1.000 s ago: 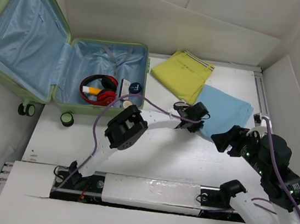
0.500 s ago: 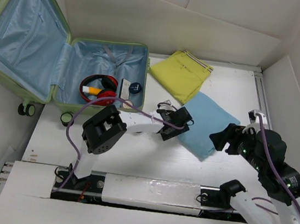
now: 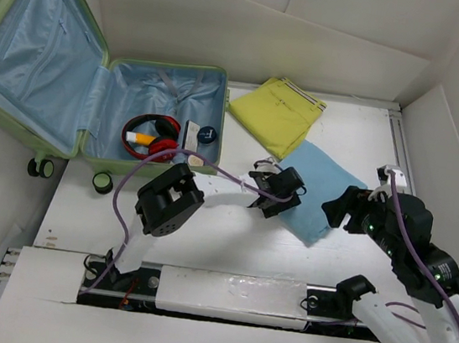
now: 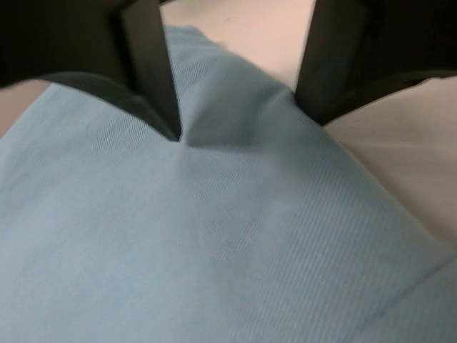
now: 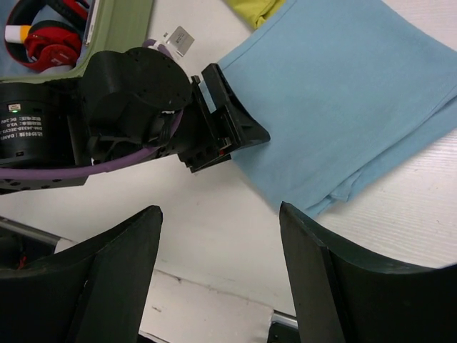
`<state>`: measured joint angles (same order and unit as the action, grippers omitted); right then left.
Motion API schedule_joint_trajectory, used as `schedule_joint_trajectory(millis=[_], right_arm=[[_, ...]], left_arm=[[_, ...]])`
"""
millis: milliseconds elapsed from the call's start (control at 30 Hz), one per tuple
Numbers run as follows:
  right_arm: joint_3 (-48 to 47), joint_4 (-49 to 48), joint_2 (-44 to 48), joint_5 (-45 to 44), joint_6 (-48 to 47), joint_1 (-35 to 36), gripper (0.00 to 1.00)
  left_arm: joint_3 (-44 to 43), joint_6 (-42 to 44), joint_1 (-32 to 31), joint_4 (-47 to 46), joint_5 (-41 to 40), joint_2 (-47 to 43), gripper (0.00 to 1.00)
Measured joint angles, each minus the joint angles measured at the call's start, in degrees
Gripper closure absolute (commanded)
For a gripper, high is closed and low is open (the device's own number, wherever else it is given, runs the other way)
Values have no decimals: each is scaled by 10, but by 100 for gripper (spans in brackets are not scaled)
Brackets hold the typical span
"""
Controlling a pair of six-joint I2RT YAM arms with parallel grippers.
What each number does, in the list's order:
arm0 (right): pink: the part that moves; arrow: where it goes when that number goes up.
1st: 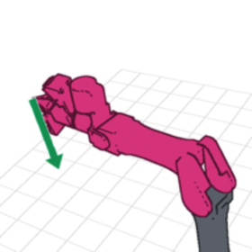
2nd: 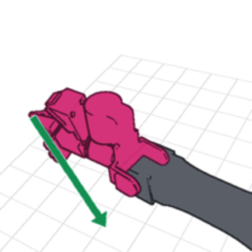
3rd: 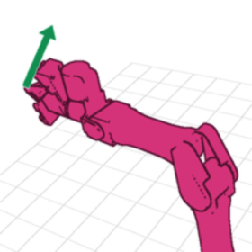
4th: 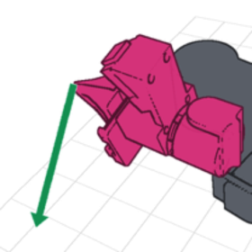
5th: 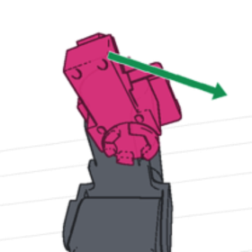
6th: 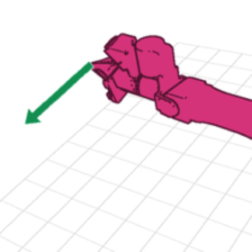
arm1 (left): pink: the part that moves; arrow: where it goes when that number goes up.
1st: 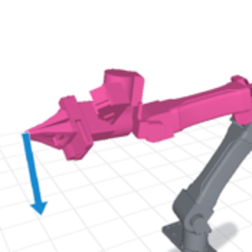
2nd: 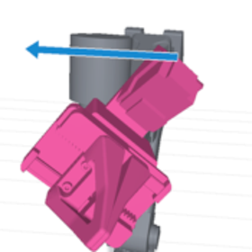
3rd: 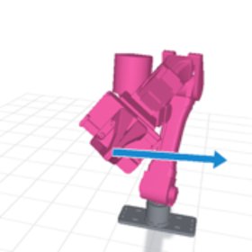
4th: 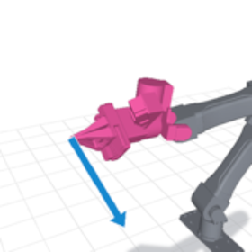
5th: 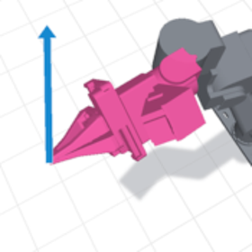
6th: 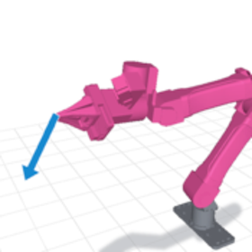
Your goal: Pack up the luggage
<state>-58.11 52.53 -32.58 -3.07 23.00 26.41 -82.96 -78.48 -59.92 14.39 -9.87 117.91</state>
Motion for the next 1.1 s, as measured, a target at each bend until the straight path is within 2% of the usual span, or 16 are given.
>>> schedule_joint_trajectory(millis=[100, 233, 367, 567, 800, 933, 1100], right_arm=[[0, 1, 0, -8, -2, 0, 27], [-5, 2, 4, -13, -3, 0, 27], [-21, 6, 4, -22, -3, 0, 27], [-61, 10, 2, -58, -7, 0, 27], [-99, 8, -17, -93, -11, 0, 27], [-99, 7, -29, -100, -12, 0, 27], [-99, 5, -36, -101, -12, 0, 27]], left_arm=[[-3, -9, 7, -12, 5, 12, 66], [-3, -11, 25, -37, 10, 26, 100], [-5, 16, 37, -51, 9, 26, 100], [-38, 111, 38, -13, -9, 17, 100], [-106, 241, 64, 53, -4, -64, 100], [-109, 312, 147, 76, 24, -155, 100], [-108, 400, 354, 73, 74, -225, 100]])
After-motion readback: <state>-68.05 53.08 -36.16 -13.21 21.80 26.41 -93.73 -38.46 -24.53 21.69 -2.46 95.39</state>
